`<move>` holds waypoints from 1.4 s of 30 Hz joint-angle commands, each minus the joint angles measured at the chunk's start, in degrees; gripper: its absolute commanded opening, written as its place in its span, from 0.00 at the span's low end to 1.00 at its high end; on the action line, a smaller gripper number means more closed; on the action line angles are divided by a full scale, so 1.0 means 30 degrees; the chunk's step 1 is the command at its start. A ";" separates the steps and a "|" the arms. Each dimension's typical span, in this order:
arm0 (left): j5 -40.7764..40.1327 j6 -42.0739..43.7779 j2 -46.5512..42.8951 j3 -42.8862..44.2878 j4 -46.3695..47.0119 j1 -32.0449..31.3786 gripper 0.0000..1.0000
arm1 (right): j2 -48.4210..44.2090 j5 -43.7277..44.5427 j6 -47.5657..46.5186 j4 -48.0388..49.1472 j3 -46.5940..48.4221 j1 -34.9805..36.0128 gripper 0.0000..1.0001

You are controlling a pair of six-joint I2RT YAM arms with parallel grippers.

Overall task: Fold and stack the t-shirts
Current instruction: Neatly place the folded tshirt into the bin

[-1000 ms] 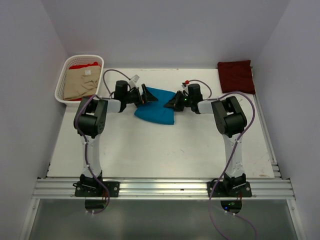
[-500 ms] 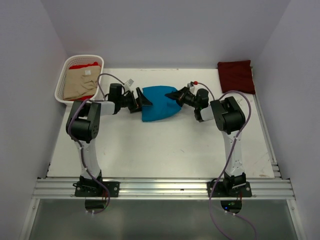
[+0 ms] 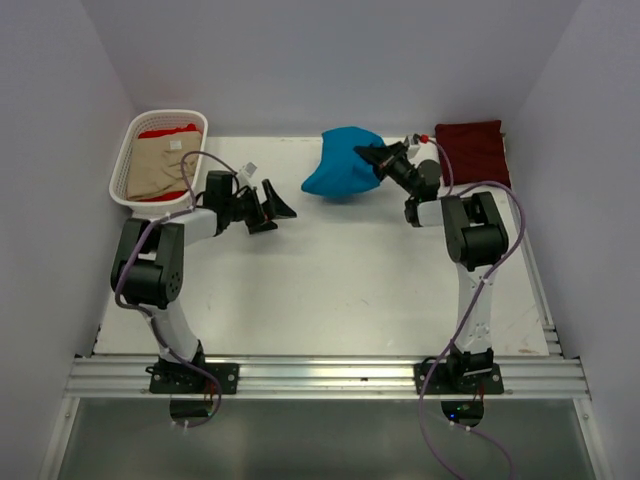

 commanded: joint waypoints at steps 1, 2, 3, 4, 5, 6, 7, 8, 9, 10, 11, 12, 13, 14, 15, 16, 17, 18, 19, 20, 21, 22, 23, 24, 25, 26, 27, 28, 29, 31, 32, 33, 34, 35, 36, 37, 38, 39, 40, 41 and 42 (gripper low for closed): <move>0.0040 0.0654 -0.1712 -0.0399 -0.0344 0.0158 1.00 | -0.1694 0.2594 -0.0021 0.4619 0.1052 -0.0746 0.00; 0.0011 0.0655 -0.2033 -0.0516 -0.0461 0.0158 1.00 | -0.1870 0.3177 -0.0574 0.4266 0.1401 -0.0892 0.00; 0.0185 0.0684 -0.2152 -0.0836 -0.0433 0.0187 1.00 | -0.1958 0.3618 -0.0812 0.4001 0.1491 -0.0952 0.00; 0.0245 0.0655 -0.2269 -0.0984 -0.0433 0.0187 1.00 | -0.2017 0.4174 -0.1017 0.3679 0.1521 -0.1155 0.00; 0.0245 0.0655 -0.2560 -0.1188 -0.0404 0.0158 1.00 | -0.2105 0.4788 -0.1512 0.3473 0.1638 -0.1215 0.00; 0.0274 0.0655 -0.2737 -0.1684 -0.0317 0.0158 1.00 | -0.2106 0.5403 -0.1720 0.3181 0.1813 -0.1332 0.00; 0.0362 0.0684 -0.2913 -0.1921 -0.0258 0.0158 1.00 | -0.1990 0.5671 -0.1896 0.2859 0.2076 -0.1449 0.00; 0.0391 0.0771 -0.3205 -0.2097 -0.0344 0.0158 1.00 | -0.1844 0.5847 -0.2014 0.2798 0.2716 -0.1566 0.00; 0.0392 0.0859 -0.3295 -0.2447 -0.0432 0.0158 1.00 | -0.1523 0.6313 -0.2015 0.2768 0.3042 -0.1597 0.00; 0.0479 0.0889 -0.3586 -0.2653 -0.0433 0.0158 1.00 | -0.1375 0.6666 -0.2044 0.2739 0.3306 -0.1713 0.00; 0.0596 0.0889 -0.3734 -0.2887 -0.0404 0.0158 1.00 | -0.1315 0.7017 -0.2393 0.2768 0.3628 -0.1801 0.00; 0.0655 0.0889 -0.3880 -0.3267 -0.0404 0.0158 1.00 | -0.1286 0.7427 -0.2686 0.2652 0.3776 -0.1802 0.00; 0.0771 0.0802 -0.4230 -0.3503 -0.0317 0.0158 1.00 | -0.1257 0.7982 -0.3008 0.2245 0.3894 -0.1947 0.00; 0.0918 0.0801 -0.4407 -0.3882 -0.0200 0.0158 1.00 | -0.1227 0.8162 -0.3621 0.2067 0.4243 -0.2006 0.00; 0.1093 0.0917 -0.4583 -0.4002 -0.0315 0.0158 1.00 | -0.1111 0.8280 -0.3801 0.1891 0.4507 -0.2181 0.00; 0.1066 0.1034 -0.4904 -0.4148 -0.0461 0.0158 1.00 | -0.0907 0.8426 -0.3918 0.1541 0.4771 -0.2328 0.00; 0.1066 0.1123 -0.5052 -0.4353 -0.0665 0.0158 1.00 | -0.0818 0.8572 -0.4094 0.1393 0.5151 -0.2474 0.00; 0.1153 0.1268 -0.5199 -0.4471 -0.0783 0.0158 1.00 | -0.0788 0.8806 -0.4327 0.1188 0.5154 -0.2737 0.00; 0.1153 0.1357 -0.5461 -0.4559 -0.0900 0.0158 1.00 | -0.1020 0.9417 -0.4591 0.1012 0.5067 -0.2826 0.00; 0.1240 0.1387 -0.5580 -0.4734 -0.1076 0.0158 1.00 | -0.1167 0.9597 -0.5348 0.0720 0.4893 -0.2972 0.00; 0.1270 0.1503 -0.5697 -0.4851 -0.1135 0.0129 1.00 | -0.1284 0.9657 -0.5674 0.0021 0.4891 -0.3264 0.00; 0.1329 0.1533 -0.5930 -0.4940 -0.1165 0.0158 1.00 | -0.1344 0.9687 -0.5909 -0.0160 0.4920 -0.3325 0.00; 0.1416 0.1534 -0.6020 -0.5057 -0.1252 0.0158 1.00 | -0.1286 0.9774 -0.6086 -0.0278 0.5094 -0.3325 0.00; 0.1533 0.1534 -0.6136 -0.5116 -0.1282 0.0158 1.00 | -0.1199 0.9775 -0.6059 -0.0366 0.5241 -0.4109 0.00; 0.1563 0.1563 -0.6341 -0.5203 -0.1312 0.0158 1.00 | -0.1140 0.9833 -0.6058 -0.0541 0.5329 -0.4319 0.00; 0.1564 0.1592 -0.6459 -0.5262 -0.1370 0.0158 1.00 | -0.1110 0.9978 -0.6116 -0.0659 0.5475 -0.4496 0.00; 0.1535 0.1650 -0.6518 -0.5321 -0.1399 0.0158 1.00 | -0.1110 1.0038 -0.6262 -0.0892 0.5506 -0.4874 0.00; 0.1505 0.1622 -0.6664 -0.5350 -0.1429 0.0158 1.00 | -0.1081 1.0039 -0.6379 -0.1329 0.5593 -0.5110 0.00; 0.1534 0.1621 -0.6723 -0.5409 -0.1429 0.0158 1.00 | -0.0819 0.9893 -0.6497 -0.1479 0.6000 -0.5345 0.00; 0.1564 0.1680 -0.6753 -0.5497 -0.1429 0.0158 1.00 | -0.0525 0.9395 -0.6411 -0.1771 0.6790 -0.5989 0.00; 0.1535 0.1680 -0.6695 -0.5497 -0.1458 0.0158 1.00 | -0.0437 0.9336 -0.6439 -0.1918 0.6969 -0.6194 0.00; 0.1534 0.1709 -0.6607 -0.5526 -0.1429 0.0158 1.00 | -0.0291 0.9248 -0.6497 -0.2094 0.7145 -0.6603 0.00; 0.1505 0.1738 -0.6461 -0.5556 -0.1429 0.0158 1.00 | -0.0231 0.9160 -0.6585 -0.2356 0.7292 -0.6810 0.00; 0.1534 0.1681 -0.6402 -0.5614 -0.1342 0.0129 1.00 | -0.0173 0.9073 -0.6789 -0.2562 0.7670 -0.7015 0.00; 0.1592 0.1651 -0.6372 -0.5643 -0.1283 0.0158 1.00 | -0.0027 0.9014 -0.6849 -0.2680 0.7790 -0.7394 0.00; 0.1564 0.1651 -0.6227 -0.5673 -0.1225 0.0158 1.00 | 0.0032 0.8897 -0.6907 -0.2884 0.7994 -0.7572 0.00; 0.1535 0.1651 -0.6139 -0.5702 -0.1195 0.0158 1.00 | 0.0236 0.8780 -0.6908 -0.3002 0.8431 -0.7747 0.00; 0.1563 0.1651 -0.6022 -0.5702 -0.1137 0.0158 1.00 | 0.0412 0.8663 -0.6850 -0.3236 0.8726 -0.8068 0.00; 0.1535 0.1651 -0.5846 -0.5673 -0.1107 0.0158 1.00 | 0.0907 0.8546 -0.6733 -0.3296 0.9309 -0.8217 0.00; 0.1534 0.1622 -0.5758 -0.5673 -0.0962 0.0158 1.00 | 0.1144 0.8515 -0.6674 -0.3384 0.9634 -0.8334 0.00; 0.1505 0.1534 -0.5641 -0.5644 -0.0902 0.0158 1.00 | 0.1407 0.8602 -0.6703 -0.3210 0.9869 -0.8480 0.00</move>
